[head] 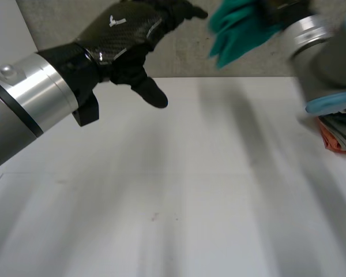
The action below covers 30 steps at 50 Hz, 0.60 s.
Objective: Fold the laundry.
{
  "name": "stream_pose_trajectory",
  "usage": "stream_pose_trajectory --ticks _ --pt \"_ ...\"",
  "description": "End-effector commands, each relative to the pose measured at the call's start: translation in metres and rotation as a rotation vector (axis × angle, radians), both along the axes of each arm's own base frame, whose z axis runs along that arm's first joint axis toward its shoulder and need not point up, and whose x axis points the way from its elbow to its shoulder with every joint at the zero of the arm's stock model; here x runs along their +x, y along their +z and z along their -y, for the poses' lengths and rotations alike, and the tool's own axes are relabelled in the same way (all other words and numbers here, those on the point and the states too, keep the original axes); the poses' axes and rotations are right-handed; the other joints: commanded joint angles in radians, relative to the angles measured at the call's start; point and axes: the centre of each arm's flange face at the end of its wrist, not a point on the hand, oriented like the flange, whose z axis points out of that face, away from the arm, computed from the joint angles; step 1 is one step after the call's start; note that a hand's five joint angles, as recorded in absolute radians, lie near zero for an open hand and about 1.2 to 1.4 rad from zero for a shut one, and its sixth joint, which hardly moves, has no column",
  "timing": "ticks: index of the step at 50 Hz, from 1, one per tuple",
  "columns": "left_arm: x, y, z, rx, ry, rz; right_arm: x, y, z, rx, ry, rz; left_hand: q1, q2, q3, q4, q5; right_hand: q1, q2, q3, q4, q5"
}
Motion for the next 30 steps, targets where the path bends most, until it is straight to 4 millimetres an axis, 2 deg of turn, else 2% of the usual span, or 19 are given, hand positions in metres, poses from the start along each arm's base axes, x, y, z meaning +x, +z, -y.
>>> stream_pose_trajectory --ticks 1,3,4,6,7,10,11,14,15,19,23,27,29,30 --pt "-0.002 0.001 0.002 0.017 -0.005 -0.062 -0.126 0.012 0.060 -0.001 -0.211 0.024 -0.018 -0.030 -0.037 -0.028 -0.044 0.324 0.232 0.224 0.199 0.274" --pt "-0.003 -0.005 0.005 0.032 -0.007 -0.054 -0.150 0.009 0.068 0.009 -0.229 0.009 -0.018 -0.030 -0.037 -0.028 -0.044 0.324 0.232 0.224 0.199 0.274" --pt "-0.004 -0.007 0.005 0.037 -0.008 -0.050 -0.177 0.000 0.078 0.031 -0.247 -0.006 -0.018 -0.030 -0.037 -0.028 -0.044 0.324 0.232 0.224 0.199 0.274" --pt "-0.007 -0.016 0.010 0.063 -0.007 -0.038 -0.205 -0.013 0.087 0.064 -0.265 -0.016 -0.018 -0.030 -0.037 -0.028 -0.044 0.324 0.232 0.224 0.199 0.274" --pt "-0.007 -0.019 0.011 0.070 -0.007 -0.034 -0.229 -0.033 0.094 0.114 -0.279 -0.024 -0.018 -0.030 -0.037 -0.028 -0.044 0.324 0.232 0.224 0.199 0.274" --pt "-0.010 -0.032 0.016 0.104 -0.004 -0.016 -0.260 -0.063 0.104 0.186 -0.287 -0.037 -0.018 -0.030 -0.037 -0.028 -0.044 0.324 0.232 0.224 0.199 0.274" --pt "-0.010 -0.035 0.017 0.111 -0.005 -0.011 -0.281 -0.084 0.108 0.231 -0.299 -0.045 -0.018 -0.030 -0.037 -0.028 -0.044 0.324 0.232 0.224 0.199 0.274" --pt "-0.012 -0.045 0.019 0.139 -0.006 0.004 -0.306 -0.117 0.110 0.305 -0.293 -0.053 -0.018 -0.030 -0.037 -0.028 -0.044 0.324 0.232 0.224 0.199 0.274" --pt "-0.012 -0.047 0.020 0.144 -0.005 0.007 -0.316 -0.138 0.110 0.350 -0.272 -0.062 -0.018 -0.030 -0.037 -0.028 -0.044 0.324 0.232 0.224 0.199 0.274" --pt "-0.013 -0.054 0.021 0.167 -0.005 0.014 -0.321 -0.180 0.105 0.435 -0.189 -0.100 -0.018 -0.030 -0.037 -0.028 -0.044 0.324 0.232 0.224 0.199 0.274" --pt "-0.013 -0.057 0.020 0.177 -0.007 0.018 -0.320 -0.195 0.096 0.457 -0.162 -0.157 -0.018 -0.030 -0.037 -0.028 -0.044 0.324 0.232 0.224 0.199 0.274" --pt "-0.015 -0.055 0.016 0.174 -0.021 0.015 -0.318 -0.198 0.090 0.464 -0.169 -0.177 -0.018 -0.030 -0.037 -0.028 -0.044 0.324 0.232 0.224 0.199 0.274" --pt "-0.018 -0.052 0.009 0.164 -0.042 0.013 -0.318 -0.191 0.089 0.456 -0.177 -0.178 -0.018 -0.030 -0.037 -0.028 -0.044 0.324 0.232 0.224 0.199 0.274" --pt "-0.020 -0.051 0.006 0.160 -0.053 0.014 -0.317 -0.178 0.087 0.439 -0.188 -0.177 -0.018 -0.030 -0.037 -0.028 -0.044 0.324 0.232 0.224 0.199 0.274"
